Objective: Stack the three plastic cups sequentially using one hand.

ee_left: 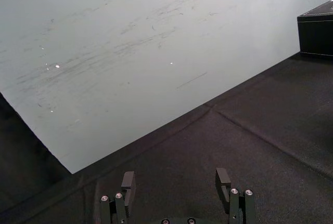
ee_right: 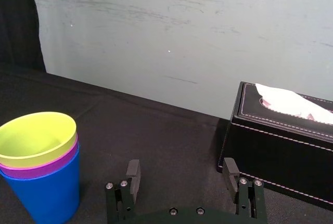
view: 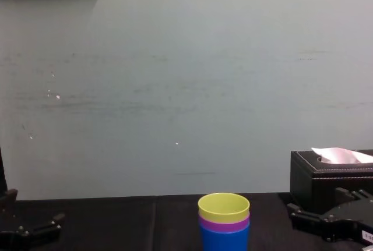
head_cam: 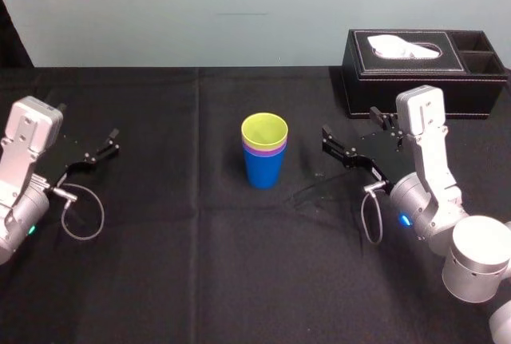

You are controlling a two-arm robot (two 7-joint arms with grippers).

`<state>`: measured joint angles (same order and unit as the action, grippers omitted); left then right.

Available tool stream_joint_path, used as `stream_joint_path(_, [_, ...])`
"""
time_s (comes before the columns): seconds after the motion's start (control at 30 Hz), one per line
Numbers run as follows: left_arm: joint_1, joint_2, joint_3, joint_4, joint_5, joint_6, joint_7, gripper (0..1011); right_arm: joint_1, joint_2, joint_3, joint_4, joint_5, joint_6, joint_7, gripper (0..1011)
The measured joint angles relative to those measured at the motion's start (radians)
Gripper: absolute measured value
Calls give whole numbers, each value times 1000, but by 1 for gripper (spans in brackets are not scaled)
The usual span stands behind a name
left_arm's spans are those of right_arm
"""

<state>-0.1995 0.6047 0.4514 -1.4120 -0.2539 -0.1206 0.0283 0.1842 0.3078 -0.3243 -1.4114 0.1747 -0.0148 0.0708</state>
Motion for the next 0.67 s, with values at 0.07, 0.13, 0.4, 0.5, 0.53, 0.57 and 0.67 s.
stream_joint_path(0.07, [0,0,0,0,0,0,0,1011,0,0,0,0,0,0,0,1003])
stream_joint_path(0.13, [0,0,0,0,0,0,0,1011,0,0,0,0,0,0,0,1003])
stream_joint_path(0.4, [0,0,0,0,0,0,0,1011,0,0,0,0,0,0,0,1003])
stream_joint_path(0.5, [0,0,0,0,0,0,0,1012,0,0,0,0,0,0,0,1003])
stream_joint_path(0.53, [0,0,0,0,0,0,0,1011,0,0,0,0,0,0,0,1003])
stream_joint_path(0.57, [0,0,0,0,0,0,0,1011,0,0,0,0,0,0,0,1003])
stream_joint_path(0.67, [0,0,0,0,0,0,0,1011,0,0,0,0,0,0,0,1003])
